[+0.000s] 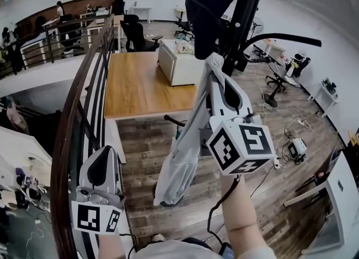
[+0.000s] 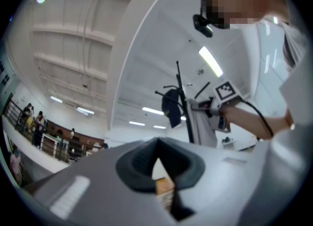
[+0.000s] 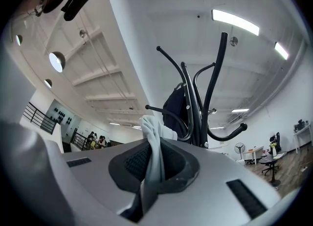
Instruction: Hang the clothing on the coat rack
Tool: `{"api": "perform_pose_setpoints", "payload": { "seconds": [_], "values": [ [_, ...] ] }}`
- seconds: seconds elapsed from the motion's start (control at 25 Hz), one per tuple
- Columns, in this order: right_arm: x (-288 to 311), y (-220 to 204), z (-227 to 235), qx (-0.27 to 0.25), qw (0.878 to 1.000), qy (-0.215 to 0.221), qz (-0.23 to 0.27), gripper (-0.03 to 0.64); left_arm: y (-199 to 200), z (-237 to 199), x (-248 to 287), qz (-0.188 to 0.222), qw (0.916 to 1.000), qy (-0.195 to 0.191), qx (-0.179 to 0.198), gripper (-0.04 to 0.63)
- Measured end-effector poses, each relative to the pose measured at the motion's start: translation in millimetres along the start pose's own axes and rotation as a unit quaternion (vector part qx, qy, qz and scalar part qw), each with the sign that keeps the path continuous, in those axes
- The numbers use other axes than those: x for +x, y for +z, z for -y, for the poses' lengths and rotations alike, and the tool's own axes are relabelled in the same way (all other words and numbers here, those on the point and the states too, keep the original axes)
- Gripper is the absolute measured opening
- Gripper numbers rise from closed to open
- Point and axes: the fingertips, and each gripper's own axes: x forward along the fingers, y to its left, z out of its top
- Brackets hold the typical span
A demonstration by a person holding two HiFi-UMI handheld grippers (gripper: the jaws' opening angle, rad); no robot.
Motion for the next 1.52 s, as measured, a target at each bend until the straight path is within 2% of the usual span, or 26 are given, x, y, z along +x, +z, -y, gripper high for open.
{"api": "perform_pose_setpoints", "payload": {
  "seconds": [0.28,0.56,0.76,0.92,1.04,1.52],
  "values": [
    [0.2,-8.1,-3.3,-0.006,1.000,0.010,-0.003,0.012,-5.9,5.7,5.2,-0.005,1.0000,-0.006,-0.005,0.006],
    [-8.0,-4.4,-14.6,0.003,0.999,0.054,-0.004,0.068,-8.3,13.4,7.2,-0.010,0.9999,-0.009,-0.008,0.006],
    [-23.5,0.7,-17.4,0.017,0.997,0.072,0.000,0.080,-4.8,22.6,4.3,-0.010,0.9999,-0.006,-0.006,0.006],
    [-40.5,1.2,-14.1,0.038,0.996,0.083,0.007,0.056,1.8,35.6,0.5,-0.006,1.0000,-0.002,0.000,0.006],
    [-50.5,4.1,-15.3,0.032,0.995,0.090,0.001,0.002,8.6,43.9,-3.1,-0.003,1.0000,0.002,0.003,0.006],
    [-98.8,-18.3,0.3,0.030,0.994,0.105,-0.030,0.000,23.5,78.3,-19.4,-0.006,0.9996,0.020,0.017,0.006]
  ]
}}
